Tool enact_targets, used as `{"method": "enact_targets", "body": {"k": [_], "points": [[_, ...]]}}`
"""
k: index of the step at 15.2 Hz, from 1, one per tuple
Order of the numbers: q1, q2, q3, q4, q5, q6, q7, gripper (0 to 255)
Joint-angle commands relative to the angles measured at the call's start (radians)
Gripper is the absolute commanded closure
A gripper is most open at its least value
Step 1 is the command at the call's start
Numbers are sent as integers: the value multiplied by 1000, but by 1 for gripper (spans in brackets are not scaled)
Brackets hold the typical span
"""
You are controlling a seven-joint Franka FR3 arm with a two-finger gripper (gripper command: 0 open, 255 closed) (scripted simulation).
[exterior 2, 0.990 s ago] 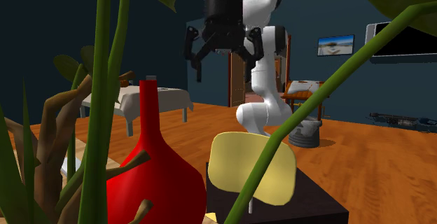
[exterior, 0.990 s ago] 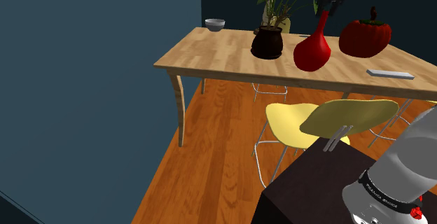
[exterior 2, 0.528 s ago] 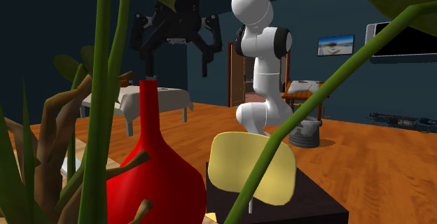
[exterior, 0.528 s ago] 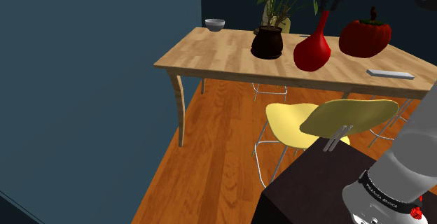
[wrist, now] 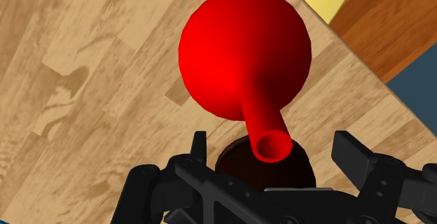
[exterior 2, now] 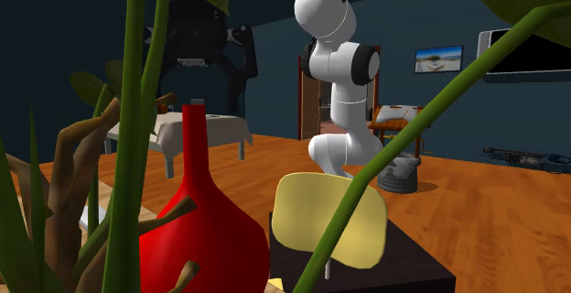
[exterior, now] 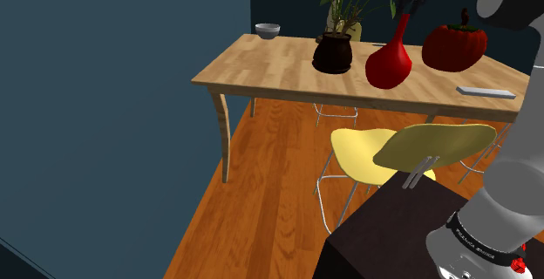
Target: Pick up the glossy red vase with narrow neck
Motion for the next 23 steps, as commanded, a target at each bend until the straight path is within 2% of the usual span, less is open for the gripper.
{"method": "enact_targets", "body": {"k": [1, 4, 5, 14, 23], "points": [[12, -17, 0, -52, -9, 38, -1, 0], [21, -29, 0, -91, -16, 66, -2, 0], [20, -27, 0, -90, -15, 66, -2, 255], [21, -29, 0, -91, -16, 66, -2, 255], [-50, 67, 2, 177, 40, -114, 2, 255]]}}
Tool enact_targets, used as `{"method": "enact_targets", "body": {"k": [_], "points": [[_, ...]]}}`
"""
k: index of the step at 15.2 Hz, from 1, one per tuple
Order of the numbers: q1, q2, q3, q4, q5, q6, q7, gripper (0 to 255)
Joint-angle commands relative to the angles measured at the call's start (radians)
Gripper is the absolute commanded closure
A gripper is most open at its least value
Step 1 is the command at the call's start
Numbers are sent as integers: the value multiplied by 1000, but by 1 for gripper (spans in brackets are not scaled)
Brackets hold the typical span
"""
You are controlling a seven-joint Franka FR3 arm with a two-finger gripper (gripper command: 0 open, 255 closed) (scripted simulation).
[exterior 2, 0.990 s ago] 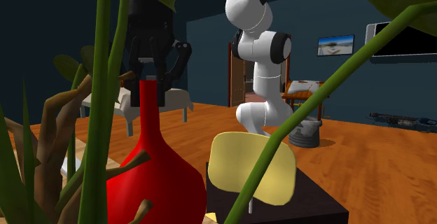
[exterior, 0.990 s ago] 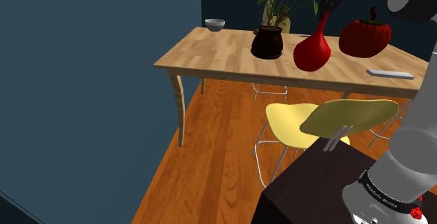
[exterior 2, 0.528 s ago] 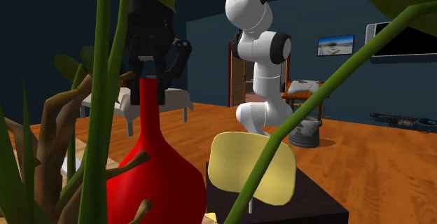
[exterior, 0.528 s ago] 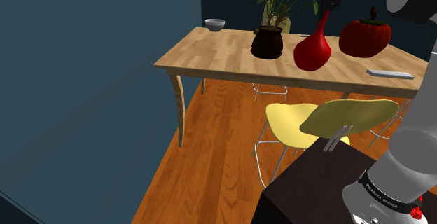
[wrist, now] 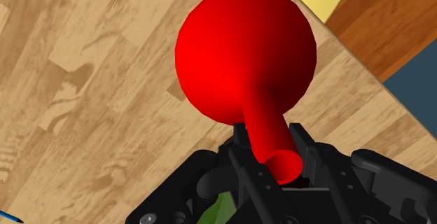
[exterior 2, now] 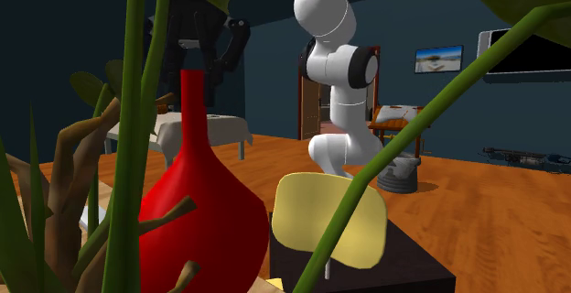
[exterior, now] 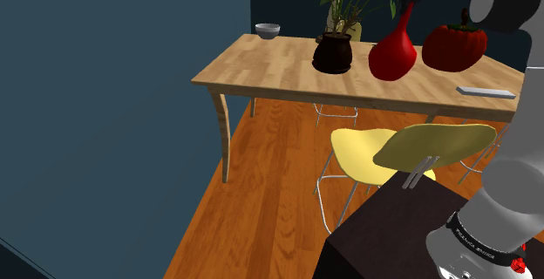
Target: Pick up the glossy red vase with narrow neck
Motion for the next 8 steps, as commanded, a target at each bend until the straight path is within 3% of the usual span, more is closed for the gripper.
{"method": "enact_targets", "body": {"k": [1, 4, 6, 8], "points": [[-28, 34, 2, 87, 21, -53, 0, 255], [-83, 101, 11, 242, 60, -142, 8, 255], [-160, 190, 31, 437, 110, -240, 26, 255], [-175, 205, 41, 469, 114, -254, 30, 255]]}}
